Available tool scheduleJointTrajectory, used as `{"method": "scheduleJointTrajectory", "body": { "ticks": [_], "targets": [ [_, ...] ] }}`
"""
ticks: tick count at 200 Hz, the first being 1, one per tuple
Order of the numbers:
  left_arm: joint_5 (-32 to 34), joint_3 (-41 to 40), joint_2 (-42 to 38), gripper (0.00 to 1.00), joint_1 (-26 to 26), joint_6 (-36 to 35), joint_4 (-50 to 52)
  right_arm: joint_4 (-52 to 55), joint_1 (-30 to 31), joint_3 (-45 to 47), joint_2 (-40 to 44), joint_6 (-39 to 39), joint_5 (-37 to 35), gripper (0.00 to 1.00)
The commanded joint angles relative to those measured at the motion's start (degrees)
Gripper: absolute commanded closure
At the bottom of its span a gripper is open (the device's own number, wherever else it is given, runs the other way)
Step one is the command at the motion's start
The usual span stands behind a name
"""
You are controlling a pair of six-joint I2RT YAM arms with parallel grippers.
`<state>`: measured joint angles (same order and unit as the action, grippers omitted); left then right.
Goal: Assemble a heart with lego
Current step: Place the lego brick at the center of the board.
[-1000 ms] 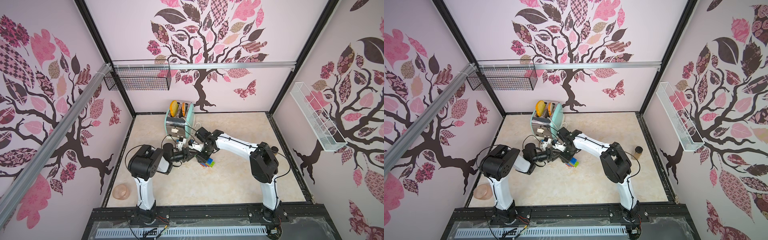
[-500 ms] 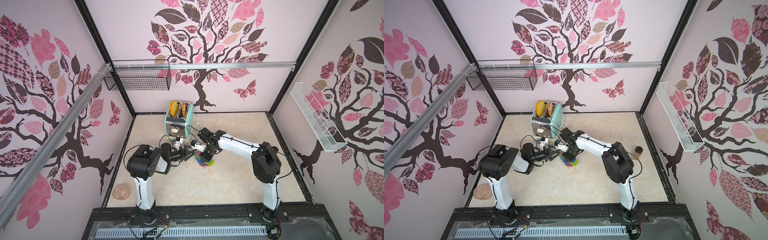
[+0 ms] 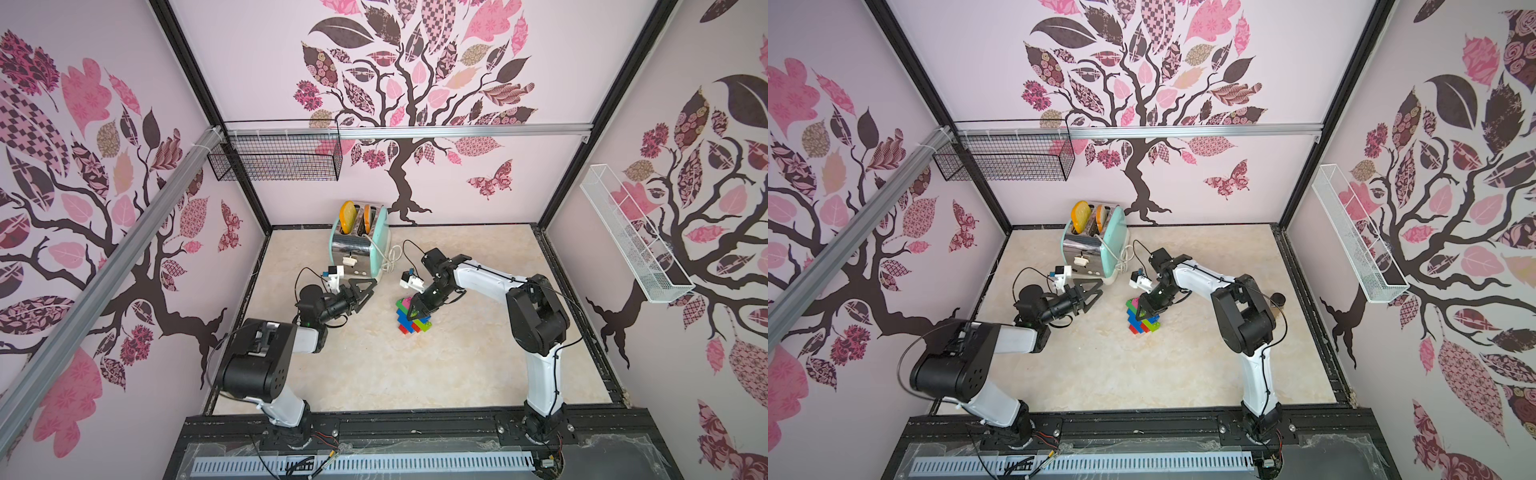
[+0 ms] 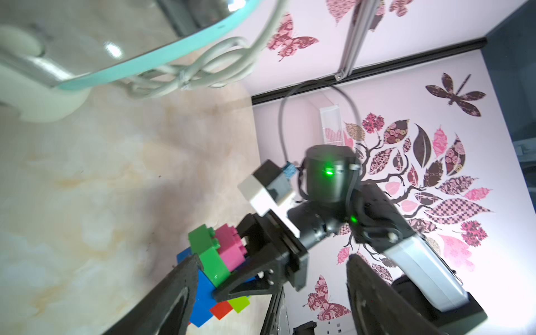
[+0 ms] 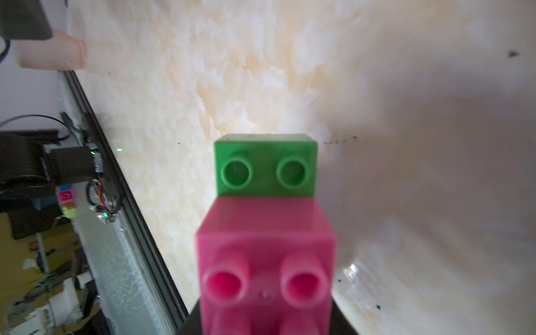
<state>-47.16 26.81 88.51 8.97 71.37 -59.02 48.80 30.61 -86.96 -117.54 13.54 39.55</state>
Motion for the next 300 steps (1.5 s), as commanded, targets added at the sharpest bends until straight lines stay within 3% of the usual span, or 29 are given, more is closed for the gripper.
{"method": "scheduleJointTrajectory", "body": {
  "ticks": [1, 30, 99, 136, 200, 222, 246, 258, 265, 300],
  "targets": [
    [2.12, 1.97, -8.06, 0.16, -0.05, -6.85, 16.62, -3.00, -0.92, 0.39, -2.15, -3.07, 10.33, 0.70],
    [3.35, 4.13, -15.07, 0.14, -0.44, -12.83, 28.15, -3.20, -1.72, -0.86, -5.17, -4.02, 11.67, 0.66],
    [2.42, 2.64, -16.07, 0.14, -1.93, -12.13, 27.62, -4.02, -4.47, -2.12, -9.48, -4.25, 12.69, 0.54],
    [3.31, 2.55, -16.48, 0.13, -2.35, -13.26, 29.94, -4.76, -6.23, -2.10, -10.42, -4.65, 13.01, 0.39],
    [9.44, 1.58, -19.15, 0.13, -5.37, -15.66, 38.57, -1.51, -9.84, -2.90, -9.05, -2.72, 4.85, 0.29],
    [19.17, 3.99, -21.77, 0.12, -8.97, -19.41, 54.29, -1.49, -11.55, -1.89, -7.44, -3.07, -1.60, 0.28],
    [38.90, 7.08, -23.97, 0.11, -10.50, -23.43, 67.99, -6.07, -13.16, 1.98, -2.59, -3.64, -6.81, 0.24],
    [50.20, 7.81, -25.00, 0.10, -10.42, -23.82, 73.21, -9.43, -13.56, 4.65, 0.81, -4.42, -10.62, 0.02],
    [56.80, 7.84, -25.82, 0.08, -10.43, -21.76, 76.43, -11.60, -13.73, 6.69, 2.96, -4.57, -12.20, 0.00],
    [80.98, 4.65, -28.61, 0.03, -9.66, -23.07, 77.46, -20.18, -13.82, 14.56, 11.43, -7.98, -22.80, 0.01]
  ]
}}
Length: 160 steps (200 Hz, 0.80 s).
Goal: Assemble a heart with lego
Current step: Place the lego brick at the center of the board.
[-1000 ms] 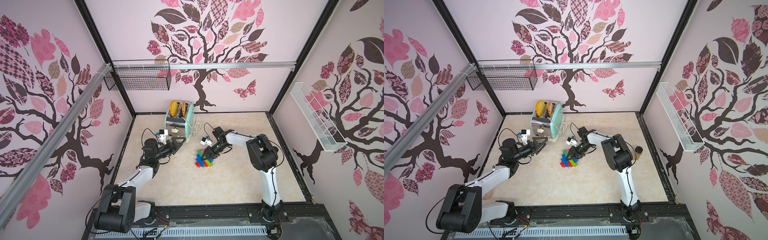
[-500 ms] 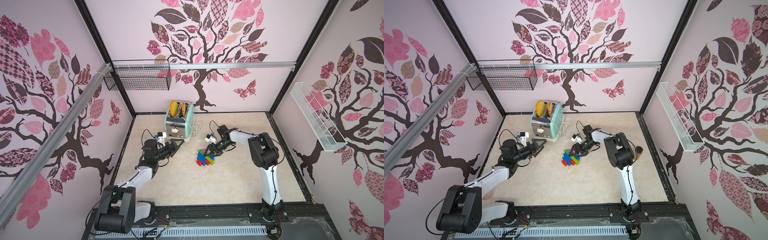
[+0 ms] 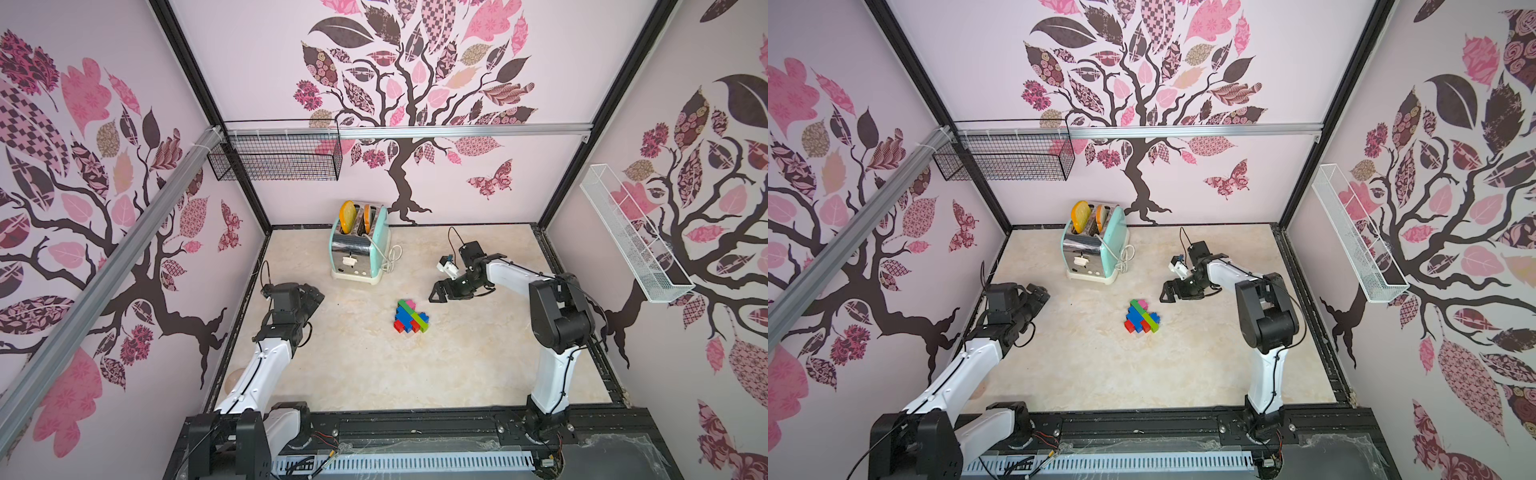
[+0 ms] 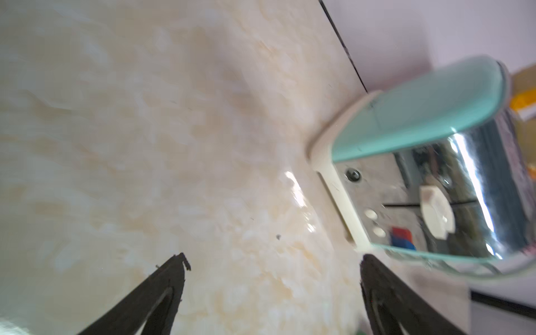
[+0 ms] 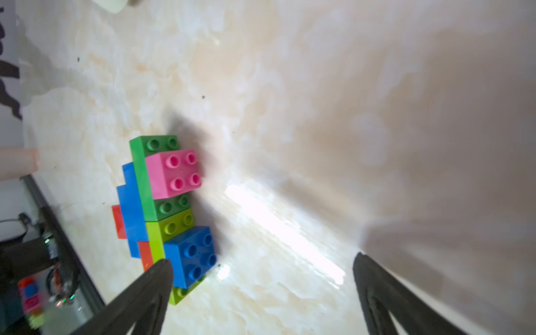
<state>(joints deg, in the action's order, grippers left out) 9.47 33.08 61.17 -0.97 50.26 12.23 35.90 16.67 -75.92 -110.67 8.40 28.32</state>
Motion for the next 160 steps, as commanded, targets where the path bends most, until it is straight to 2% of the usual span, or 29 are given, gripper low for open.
{"method": "scheduleJointTrajectory", "body": {
  "ticks": [1, 16, 25, 34, 42, 60, 74, 88, 100, 106, 116, 128, 134, 139, 160],
  "targets": [
    [24.88, -1.62, -1.20, 0.03, 0.32, -1.89, 6.17, -7.49, 0.12, 3.73, 4.75, -2.99, -11.90, 0.00],
    [30.28, -2.88, 0.71, 0.03, 0.31, -2.83, 2.89, -10.71, 0.12, 7.46, 7.66, -4.66, -18.54, 0.01],
    [31.35, -1.09, 2.37, 0.03, -0.27, -1.97, 4.49, -12.62, 0.12, 9.68, 9.49, -5.16, -22.38, 0.01],
    [33.94, 0.36, 4.08, 0.03, 0.51, -4.04, 4.03, -14.08, 0.12, 11.86, 11.10, -5.24, -25.88, 0.01],
    [33.64, 1.83, 5.29, 0.03, 0.65, -5.66, 4.24, -14.82, -0.13, 12.94, 12.18, -6.09, -28.62, 0.01],
    [38.04, 2.46, 7.00, 0.03, 3.18, -13.80, -0.17, -15.82, -1.08, 14.99, 14.22, -5.40, -32.03, 0.01],
    [38.80, 0.18, 7.94, 0.03, 3.92, -22.71, -9.04, -17.45, -1.77, 16.51, 14.84, -4.34, -34.64, 0.01],
    [36.36, -4.65, 9.32, 0.03, 3.45, -28.53, -20.33, -22.57, -3.02, 18.99, 15.38, -2.53, -35.76, 0.01],
    [33.05, -7.90, 11.67, 0.03, 3.26, -31.00, -28.79, -28.50, -6.27, 22.11, 15.66, -2.63, -32.37, 0.01],
    [31.71, -9.52, 13.41, 0.03, 2.99, -34.02, -36.62, -31.15, -8.52, 23.77, 15.66, -3.64, -29.91, 0.01],
    [29.58, -8.52, 13.69, 0.03, 3.27, -34.57, -35.38, -34.16, -12.50, 25.81, 15.78, -5.34, -26.74, 0.00],
    [26.76, -11.43, 14.65, 0.03, 2.45, -36.05, -45.13, -37.10, -15.33, 27.72, 17.09, -6.10, -24.14, 0.00],
    [23.26, -12.55, 14.62, 0.03, 1.40, -36.03, -47.96, -40.35, -15.42, 29.49, 18.09, -5.59, -24.40, 0.01],
    [17.83, -13.24, 15.03, 0.03, 0.02, -37.15, -50.61, -42.70, -15.51, 30.66, 18.80, -5.32, -24.26, 0.01],
    [12.73, -10.40, 17.12, 0.03, -2.00, -37.73, -47.95, -47.21, -15.45, 33.13, 20.19, -3.96, -24.33, 0.00]
  ]
}}
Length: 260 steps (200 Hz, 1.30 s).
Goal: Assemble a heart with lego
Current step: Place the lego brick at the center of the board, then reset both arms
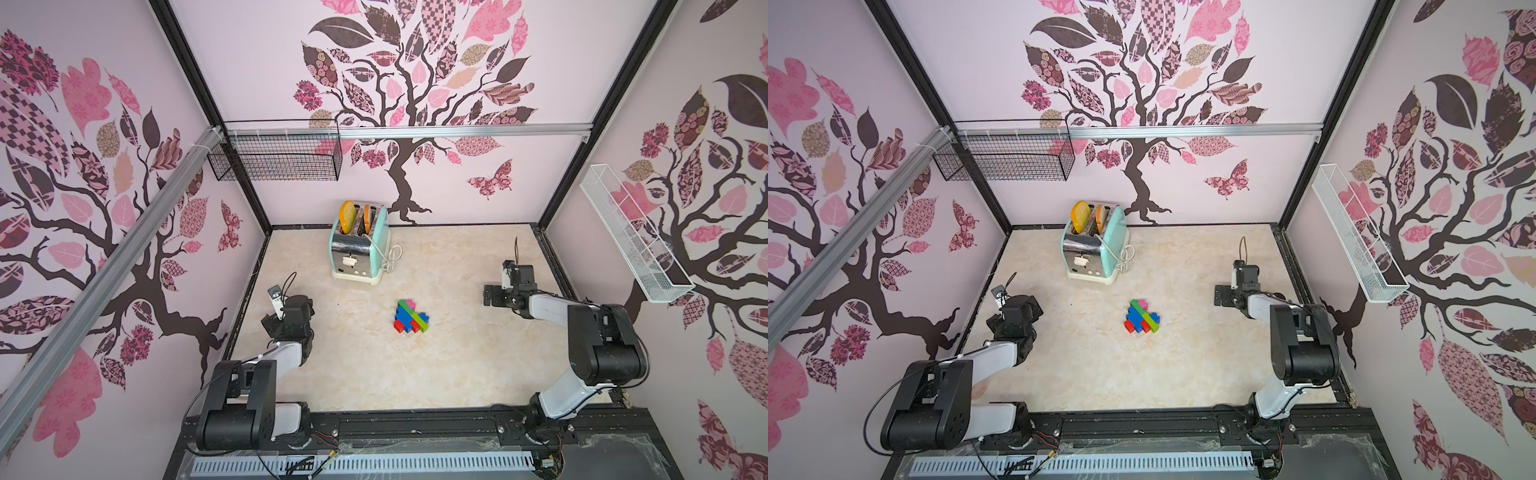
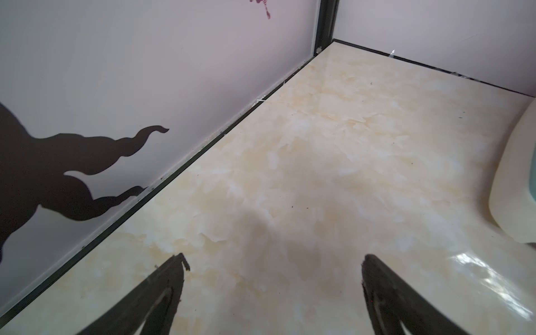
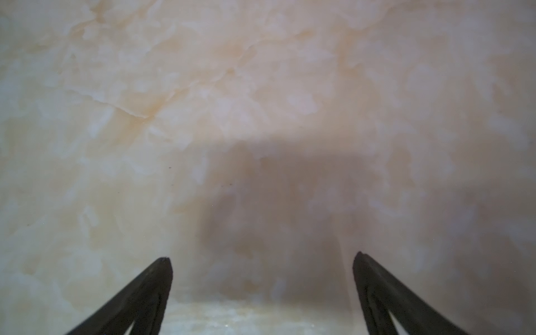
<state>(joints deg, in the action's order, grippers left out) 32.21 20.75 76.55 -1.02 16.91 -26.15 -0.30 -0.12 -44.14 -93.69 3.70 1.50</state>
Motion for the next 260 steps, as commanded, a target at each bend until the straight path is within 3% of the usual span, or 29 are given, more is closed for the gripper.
{"method": "scheduleJointTrajectory", "body": {
  "ticks": [1, 24, 39, 55, 63, 75, 91, 119, 137, 260],
  "targets": [
    [-10.51, 2.15, 1.83, 0.03, -2.01, -4.53, -9.42, -11.20, 1.34, 1.52, 3.28, 0.80, 2.47, 0.00],
    [-17.39, 3.68, 4.53, 0.03, -2.62, -7.87, -10.14, -16.80, 1.34, 5.03, 5.23, 1.96, 0.96, 0.00],
    [-22.09, -0.64, 9.19, 0.03, -2.87, -10.17, -25.53, -21.05, 1.30, 7.54, 6.47, 2.81, 0.45, 0.01],
    [-28.69, 0.60, 12.63, 0.03, -2.94, -12.61, -24.89, -22.56, 1.34, 8.29, 6.70, 2.88, 1.47, 0.01],
    [-28.25, -0.47, 14.62, 0.03, -2.62, -12.83, -30.54, -22.98, 1.32, 8.18, 6.50, 2.90, 2.27, 0.00],
    [-27.48, 0.45, 11.84, 0.03, -2.56, -12.59, -23.65, -32.55, 1.27, 11.66, 5.04, 2.18, 3.09, 0.01],
    [-28.08, -0.46, 13.76, 0.03, -2.54, -12.43, -28.90, -34.68, 0.43, 14.36, 6.49, 1.13, 2.21, 0.01],
    [-27.96, 1.43, 12.96, 0.03, -1.24, -14.81, -23.74, -48.97, 0.45, 20.49, 3.87, 0.51, 0.75, 0.01],
    [-26.53, 1.63, 12.54, 0.03, -0.29, -14.82, -22.43, -44.57, 0.39, 19.45, 5.16, 0.59, 0.78, 0.00],
    [-27.47, 1.60, 12.65, 0.03, -0.78, -14.86, -22.77, -45.84, 0.42, 19.92, 5.08, 0.24, 0.01, 0.00]
  ]
}}
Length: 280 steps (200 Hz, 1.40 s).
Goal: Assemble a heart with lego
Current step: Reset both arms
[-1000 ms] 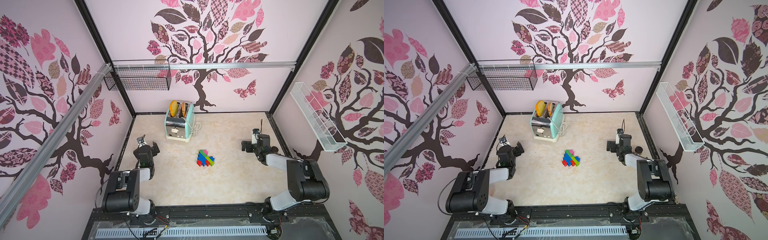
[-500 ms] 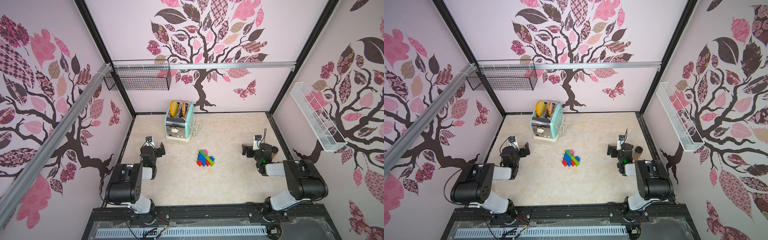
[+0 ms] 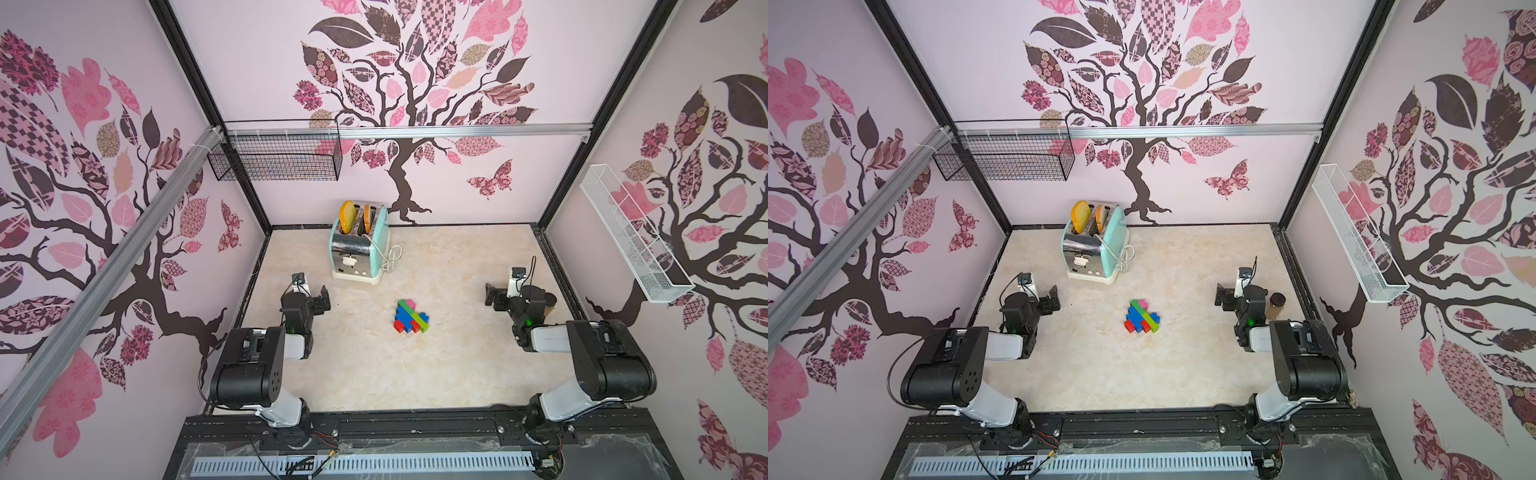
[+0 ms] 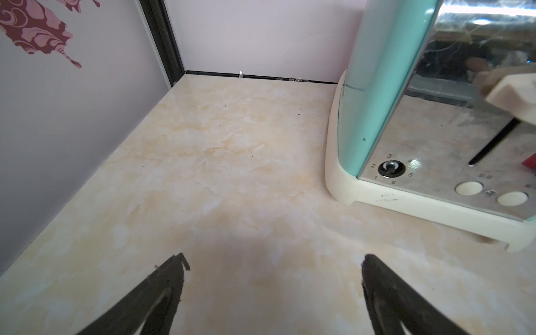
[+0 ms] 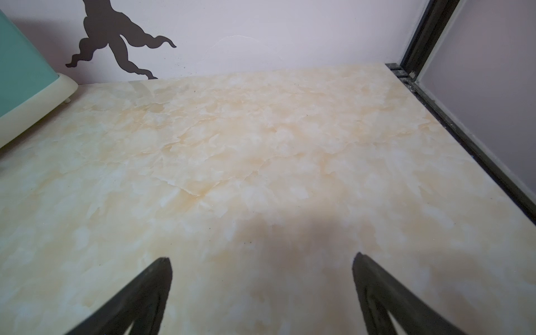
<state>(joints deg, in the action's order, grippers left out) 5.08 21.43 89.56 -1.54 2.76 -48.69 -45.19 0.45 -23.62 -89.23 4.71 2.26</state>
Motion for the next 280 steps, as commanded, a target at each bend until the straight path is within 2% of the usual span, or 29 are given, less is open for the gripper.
{"method": "scheduleJointTrajectory", "body": {
  "ticks": [1, 94, 117, 129, 168, 184, 198, 238, 254, 280],
  "targets": [
    [-0.38, 0.91, -0.35, 0.03, -0.24, -0.73, -0.25, -0.95, -0.17, -0.62, 0.59, -0.76, -0.76, 0.01],
    [-0.17, 0.92, -0.36, 0.03, -0.18, -0.66, -0.17, -0.92, -0.15, -0.62, 0.64, -0.76, -0.77, 0.00],
    [11.85, -0.67, -0.42, 0.03, 1.51, 2.05, -3.29, -0.92, -0.17, -0.63, 0.57, -0.77, -0.77, 0.00],
    [12.63, -0.51, -0.62, 0.03, 1.69, 2.16, -2.56, -0.87, -0.11, -0.65, 0.61, -0.80, -0.74, 0.00],
    [12.48, -0.51, -0.52, 0.03, 1.69, 2.13, -2.72, -0.90, -0.16, -0.67, 0.63, -0.76, -0.76, 0.00],
    [3.72, 0.89, -0.08, 0.03, 1.37, -0.64, -0.69, -0.93, -0.11, -0.69, 0.62, -0.78, -0.81, 0.00],
    [1.91, 0.88, -0.40, 0.03, 0.81, -0.91, -0.29, -0.91, -0.18, -0.69, 0.63, -0.80, -0.81, 0.00],
    [1.42, 0.81, -0.35, 0.03, 0.57, -0.68, -0.52, -0.94, -0.12, -0.70, 0.64, -0.76, -0.83, 0.00],
    [5.53, 0.23, -0.42, 0.03, 0.57, 0.65, -1.38, -0.88, -0.17, -0.71, 0.63, -0.78, -0.77, 0.00],
    [5.89, 0.27, -0.49, 0.03, 0.77, 0.49, -1.25, -0.90, -0.16, -0.68, 0.62, -0.76, -0.83, 0.00]
  ]
}}
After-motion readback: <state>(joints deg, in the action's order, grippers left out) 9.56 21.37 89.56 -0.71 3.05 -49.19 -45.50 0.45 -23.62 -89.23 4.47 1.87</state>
